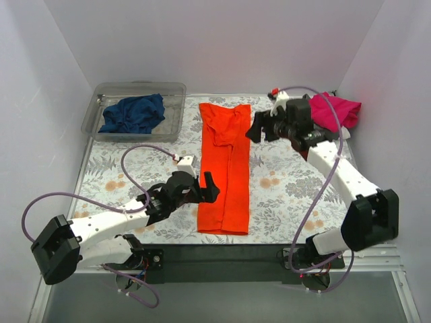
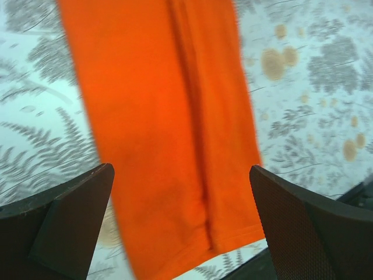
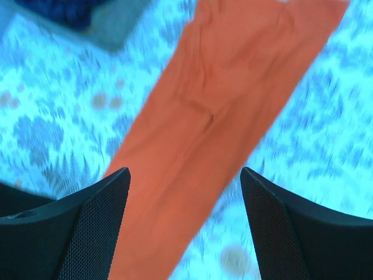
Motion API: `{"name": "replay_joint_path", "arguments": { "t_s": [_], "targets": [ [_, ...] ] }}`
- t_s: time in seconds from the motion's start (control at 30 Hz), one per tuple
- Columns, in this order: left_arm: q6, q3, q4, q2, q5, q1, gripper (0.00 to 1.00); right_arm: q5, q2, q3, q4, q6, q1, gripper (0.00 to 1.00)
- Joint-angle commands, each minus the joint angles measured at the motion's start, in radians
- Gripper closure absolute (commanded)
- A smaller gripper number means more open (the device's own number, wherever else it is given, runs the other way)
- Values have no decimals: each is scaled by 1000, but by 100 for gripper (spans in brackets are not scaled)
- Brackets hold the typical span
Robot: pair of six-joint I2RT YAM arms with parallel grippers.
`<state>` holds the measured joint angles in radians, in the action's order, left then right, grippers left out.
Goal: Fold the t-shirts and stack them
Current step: Fold the tshirt
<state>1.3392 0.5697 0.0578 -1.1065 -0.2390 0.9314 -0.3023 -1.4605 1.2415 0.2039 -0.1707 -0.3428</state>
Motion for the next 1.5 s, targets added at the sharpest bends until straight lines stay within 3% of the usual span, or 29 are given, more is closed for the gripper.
{"name": "replay_joint_path", "arguments": {
  "t_s": [0.0,0.2,0.43,0.67,1.03,1.47],
  "targets": [
    [26,-57,65,71,46,-48,5,60,103,-215,-26,-67,-45,31],
    [72,-93,120,76,90,-54,5,123,337,-497,2,-124,-108,31],
    [92,-131,134,70,187,-54,6,123,528,-686,29,-228,-208,31],
    [92,-154,151,16,302,-55,10,152,529,-767,35,-329,-367,32],
    [146,-203,215,66,380,-46,18,164,531,-841,45,-411,-459,32],
    [204,-237,257,65,363,4,36,203,497,-890,-52,-526,-585,32]
  ]
}}
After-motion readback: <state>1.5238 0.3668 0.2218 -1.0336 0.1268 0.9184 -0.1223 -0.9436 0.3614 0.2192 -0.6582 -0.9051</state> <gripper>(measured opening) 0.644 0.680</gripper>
